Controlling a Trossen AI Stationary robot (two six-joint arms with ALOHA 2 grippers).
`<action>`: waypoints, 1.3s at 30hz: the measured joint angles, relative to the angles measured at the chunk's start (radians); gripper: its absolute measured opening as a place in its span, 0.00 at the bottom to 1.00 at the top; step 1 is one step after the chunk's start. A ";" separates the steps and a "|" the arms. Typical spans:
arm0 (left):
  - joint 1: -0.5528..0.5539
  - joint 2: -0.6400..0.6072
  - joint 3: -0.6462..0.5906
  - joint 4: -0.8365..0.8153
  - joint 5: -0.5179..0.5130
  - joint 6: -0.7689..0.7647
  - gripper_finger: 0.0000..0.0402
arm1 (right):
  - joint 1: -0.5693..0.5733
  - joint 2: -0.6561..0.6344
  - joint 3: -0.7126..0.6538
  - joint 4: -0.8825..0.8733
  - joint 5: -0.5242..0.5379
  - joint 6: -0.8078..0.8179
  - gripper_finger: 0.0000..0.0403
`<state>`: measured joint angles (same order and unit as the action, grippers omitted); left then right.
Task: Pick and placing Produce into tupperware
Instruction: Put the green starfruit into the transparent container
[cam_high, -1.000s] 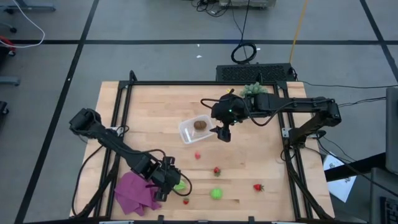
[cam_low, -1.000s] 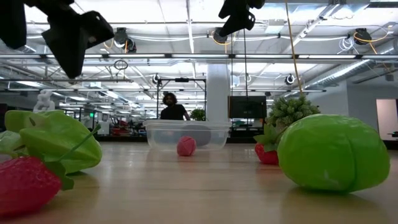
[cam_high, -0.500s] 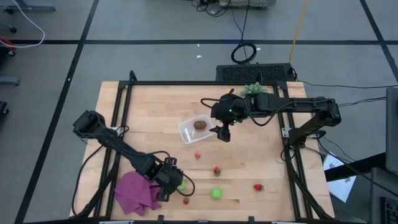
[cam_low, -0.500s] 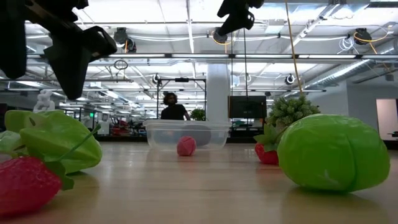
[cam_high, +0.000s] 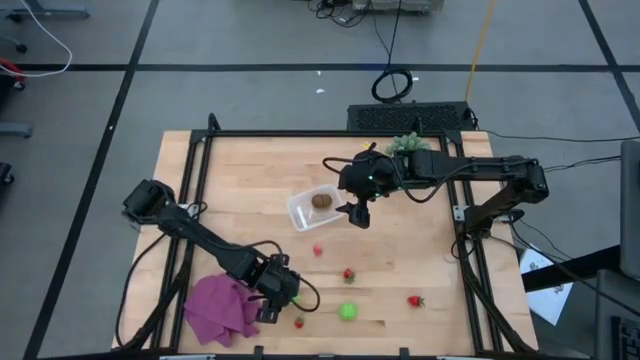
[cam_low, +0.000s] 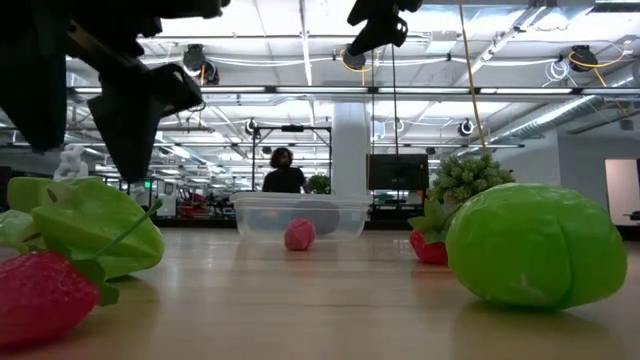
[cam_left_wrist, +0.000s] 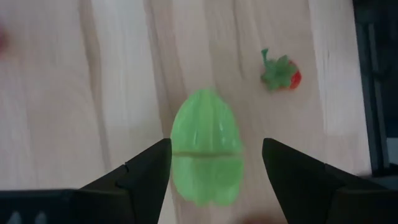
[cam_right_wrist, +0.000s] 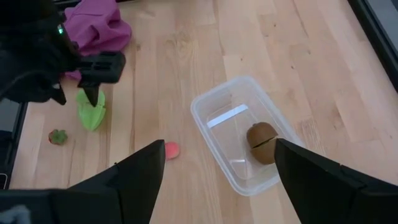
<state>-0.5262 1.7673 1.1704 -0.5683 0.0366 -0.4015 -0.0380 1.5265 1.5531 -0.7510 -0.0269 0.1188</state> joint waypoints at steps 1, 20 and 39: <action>0.000 0.010 0.000 -0.003 0.004 0.000 0.64 | 0.000 0.000 0.000 -0.001 0.000 0.000 0.73; 0.010 0.075 -0.001 0.021 0.050 -0.004 0.64 | 0.000 0.000 -0.099 0.084 -0.003 0.001 0.73; 0.016 0.075 -0.001 0.011 0.042 -0.003 0.64 | 0.000 0.000 -0.108 0.142 -0.004 0.026 0.73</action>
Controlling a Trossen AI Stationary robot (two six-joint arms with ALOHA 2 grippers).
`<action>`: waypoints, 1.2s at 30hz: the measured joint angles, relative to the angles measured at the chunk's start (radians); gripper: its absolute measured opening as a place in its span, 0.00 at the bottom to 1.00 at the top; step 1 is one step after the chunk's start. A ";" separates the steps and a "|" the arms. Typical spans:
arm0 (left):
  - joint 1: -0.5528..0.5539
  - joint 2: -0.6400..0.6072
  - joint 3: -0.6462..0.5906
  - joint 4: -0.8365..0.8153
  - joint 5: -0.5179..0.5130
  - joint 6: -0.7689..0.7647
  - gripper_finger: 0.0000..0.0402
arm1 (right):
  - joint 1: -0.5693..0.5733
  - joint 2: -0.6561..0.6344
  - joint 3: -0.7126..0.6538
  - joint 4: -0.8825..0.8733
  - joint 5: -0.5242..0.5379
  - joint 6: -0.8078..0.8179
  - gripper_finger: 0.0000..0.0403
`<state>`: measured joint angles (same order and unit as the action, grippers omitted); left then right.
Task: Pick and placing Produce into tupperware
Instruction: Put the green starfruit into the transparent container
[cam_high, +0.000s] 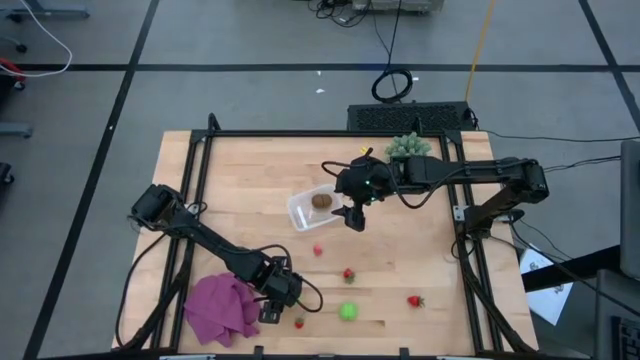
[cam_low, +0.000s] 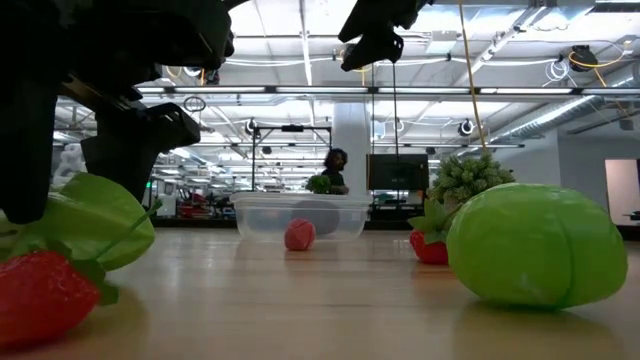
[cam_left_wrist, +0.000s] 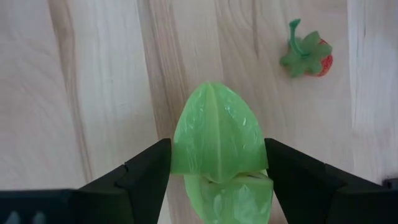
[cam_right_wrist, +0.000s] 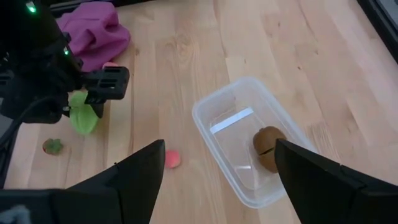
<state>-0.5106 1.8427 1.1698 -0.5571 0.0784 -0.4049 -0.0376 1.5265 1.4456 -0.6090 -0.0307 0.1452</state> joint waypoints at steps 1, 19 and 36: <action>0.000 0.000 0.000 0.000 0.000 0.000 0.64 | 0.000 0.000 0.000 0.000 0.000 0.000 0.73; 0.000 -0.002 0.000 0.005 -0.020 -0.017 0.52 | 0.000 0.000 0.000 0.000 0.000 0.000 0.73; 0.023 -0.005 0.000 -0.005 -0.045 -0.019 0.55 | 0.000 0.000 0.000 0.036 0.000 0.000 0.73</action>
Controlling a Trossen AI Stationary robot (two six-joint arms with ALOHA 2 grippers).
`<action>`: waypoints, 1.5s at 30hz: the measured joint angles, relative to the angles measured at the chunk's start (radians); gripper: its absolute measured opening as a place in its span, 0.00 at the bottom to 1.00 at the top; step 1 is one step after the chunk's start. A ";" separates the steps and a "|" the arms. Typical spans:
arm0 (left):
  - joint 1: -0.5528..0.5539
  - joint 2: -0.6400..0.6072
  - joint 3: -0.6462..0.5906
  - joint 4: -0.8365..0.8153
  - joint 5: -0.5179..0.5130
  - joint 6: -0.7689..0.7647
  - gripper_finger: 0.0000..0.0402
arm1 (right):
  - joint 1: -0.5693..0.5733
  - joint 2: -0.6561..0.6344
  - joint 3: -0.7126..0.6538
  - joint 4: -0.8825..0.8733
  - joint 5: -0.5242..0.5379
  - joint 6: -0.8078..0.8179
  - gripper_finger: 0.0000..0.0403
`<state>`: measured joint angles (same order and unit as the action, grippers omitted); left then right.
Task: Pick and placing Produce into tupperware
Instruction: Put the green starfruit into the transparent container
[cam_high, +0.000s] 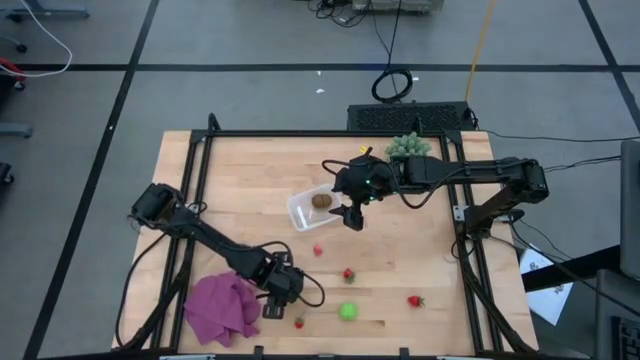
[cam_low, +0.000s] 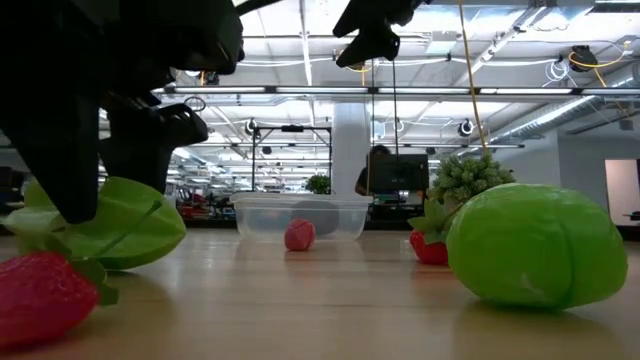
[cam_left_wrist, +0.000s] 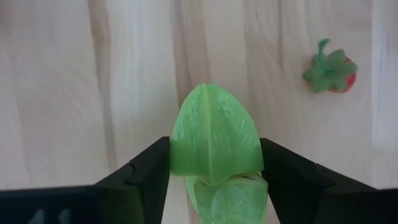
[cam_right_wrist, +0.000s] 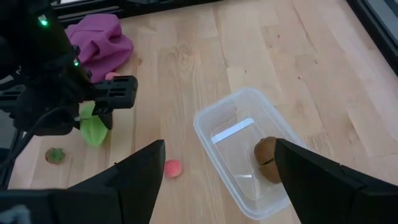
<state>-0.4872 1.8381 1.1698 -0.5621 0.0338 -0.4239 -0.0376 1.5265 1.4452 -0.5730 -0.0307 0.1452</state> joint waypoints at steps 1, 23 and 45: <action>0.003 0.000 0.001 -0.008 0.000 0.001 0.56 | 0.000 0.000 0.000 -0.001 0.000 0.000 0.73; 0.041 -0.001 0.148 -0.277 -0.138 0.094 0.57 | -0.002 -0.101 -0.001 -0.012 0.003 -0.034 0.73; 0.354 -0.298 0.151 -0.315 -0.316 0.262 0.58 | 0.000 -0.266 0.000 -0.064 0.005 -0.031 0.73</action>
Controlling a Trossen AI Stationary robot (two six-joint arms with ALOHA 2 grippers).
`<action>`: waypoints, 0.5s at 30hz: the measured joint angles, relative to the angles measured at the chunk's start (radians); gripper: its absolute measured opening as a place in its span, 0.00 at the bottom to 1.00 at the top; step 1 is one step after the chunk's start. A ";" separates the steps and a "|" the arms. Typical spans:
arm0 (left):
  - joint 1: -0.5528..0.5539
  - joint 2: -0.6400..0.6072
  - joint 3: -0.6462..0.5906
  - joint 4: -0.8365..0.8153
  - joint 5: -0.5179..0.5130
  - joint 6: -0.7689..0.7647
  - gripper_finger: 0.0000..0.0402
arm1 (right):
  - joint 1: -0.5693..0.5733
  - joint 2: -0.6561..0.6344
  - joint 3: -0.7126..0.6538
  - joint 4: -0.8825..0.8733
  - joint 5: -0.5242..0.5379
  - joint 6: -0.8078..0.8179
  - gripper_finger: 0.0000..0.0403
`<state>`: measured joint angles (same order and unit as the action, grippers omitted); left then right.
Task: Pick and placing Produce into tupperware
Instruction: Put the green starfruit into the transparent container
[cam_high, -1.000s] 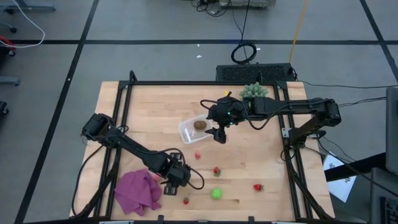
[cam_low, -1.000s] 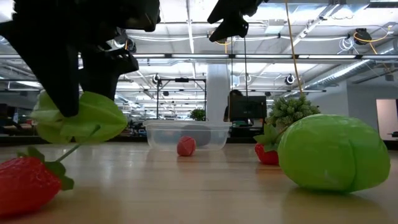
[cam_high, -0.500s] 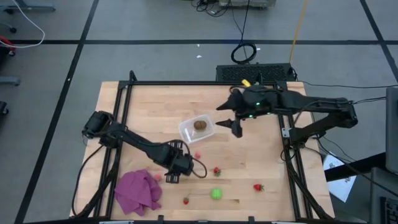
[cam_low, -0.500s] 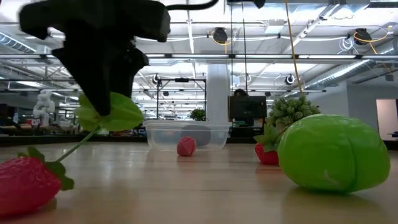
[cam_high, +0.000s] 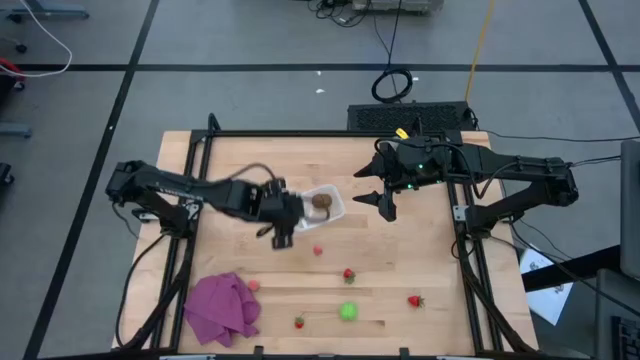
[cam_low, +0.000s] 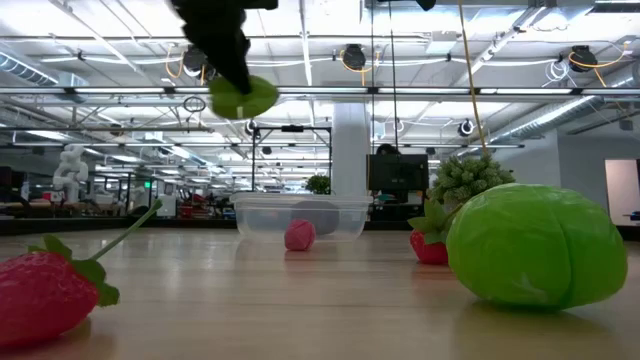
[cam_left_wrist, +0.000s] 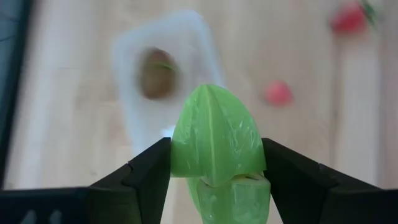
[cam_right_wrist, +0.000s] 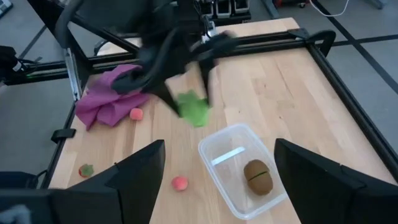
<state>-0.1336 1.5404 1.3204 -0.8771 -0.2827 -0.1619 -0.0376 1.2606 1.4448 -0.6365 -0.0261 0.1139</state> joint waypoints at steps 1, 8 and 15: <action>0.023 -0.007 0.000 0.016 0.001 -0.010 0.58 | 0.000 0.000 0.000 0.004 0.000 -0.002 0.73; 0.139 0.023 0.000 0.079 0.037 -0.135 0.58 | 0.000 -0.001 0.000 0.001 0.000 -0.019 0.73; 0.187 0.088 0.000 0.093 0.077 -0.299 0.58 | 0.000 -0.001 0.000 -0.003 0.000 -0.058 0.73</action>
<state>0.0530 1.6289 1.3203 -0.7837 -0.2056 -0.4610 -0.0376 1.2594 1.4452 -0.6399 -0.0260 0.0563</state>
